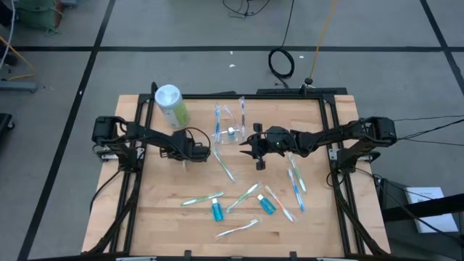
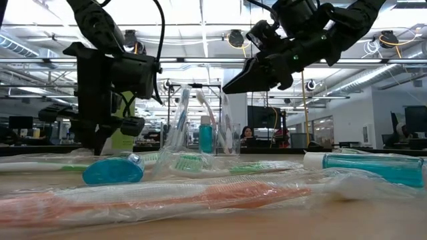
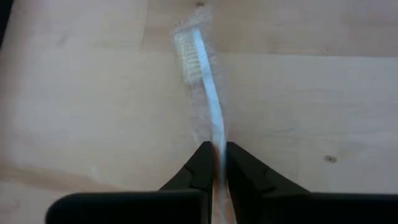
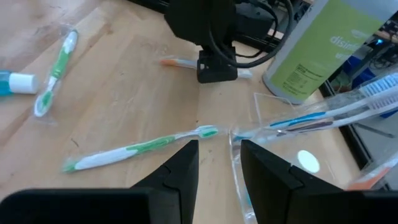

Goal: Pick & Place toothbrushing station
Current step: Put the orange toothbrush into the transparent organizer

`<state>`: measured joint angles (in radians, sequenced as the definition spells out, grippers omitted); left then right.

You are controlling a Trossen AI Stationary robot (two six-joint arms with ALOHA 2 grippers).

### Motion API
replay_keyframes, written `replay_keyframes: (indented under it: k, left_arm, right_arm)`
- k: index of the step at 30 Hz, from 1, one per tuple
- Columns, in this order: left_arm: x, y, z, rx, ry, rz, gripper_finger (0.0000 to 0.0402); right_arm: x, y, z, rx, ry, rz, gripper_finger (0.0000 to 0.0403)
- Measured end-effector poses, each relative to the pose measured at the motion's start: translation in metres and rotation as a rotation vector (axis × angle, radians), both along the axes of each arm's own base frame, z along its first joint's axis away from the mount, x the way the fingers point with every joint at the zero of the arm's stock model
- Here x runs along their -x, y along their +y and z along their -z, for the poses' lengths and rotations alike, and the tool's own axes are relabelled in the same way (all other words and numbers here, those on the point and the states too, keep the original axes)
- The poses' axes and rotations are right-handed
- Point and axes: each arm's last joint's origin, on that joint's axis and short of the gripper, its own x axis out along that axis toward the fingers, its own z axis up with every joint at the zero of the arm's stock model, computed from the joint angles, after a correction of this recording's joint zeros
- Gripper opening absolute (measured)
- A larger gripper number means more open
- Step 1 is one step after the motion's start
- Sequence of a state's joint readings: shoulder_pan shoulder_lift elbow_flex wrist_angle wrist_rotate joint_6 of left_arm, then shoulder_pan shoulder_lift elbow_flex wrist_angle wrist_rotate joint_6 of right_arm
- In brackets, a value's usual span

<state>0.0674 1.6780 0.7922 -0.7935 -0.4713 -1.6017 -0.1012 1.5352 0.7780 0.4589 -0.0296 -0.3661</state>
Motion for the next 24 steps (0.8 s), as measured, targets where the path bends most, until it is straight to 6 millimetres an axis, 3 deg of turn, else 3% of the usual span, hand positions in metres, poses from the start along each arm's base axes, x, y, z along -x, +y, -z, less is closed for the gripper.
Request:
replay_keyframes:
  k: [5, 10, 14, 19, 24]
  left_arm:
    - [0.002, -0.005, -0.019, -0.053, -0.039, 0.105, 0.003]
    - [0.01, -0.015, -0.057, -0.245, -0.151, 0.204, 0.0008]
    - [0.017, -0.026, -0.091, -0.445, -0.276, 0.308, 0.0027]
    - [0.005, -0.037, -0.131, -0.725, -0.321, 0.561, 0.0026]
    - [-0.018, -0.038, -0.159, -0.867, -0.372, 0.813, 0.0009]
  right_arm:
    - [0.0, 0.002, 0.0, -0.043, -0.002, 0.013, 0.011]
    - [0.002, 0.002, 0.005, -0.048, 0.049, 0.015, 0.011]
    - [0.004, 0.002, 0.009, -0.053, 0.095, 0.016, 0.011]
    - [0.004, 0.002, 0.01, -0.112, 0.105, 0.043, 0.011]
    - [0.004, 0.002, 0.01, -0.119, 0.105, 0.047, 0.011]
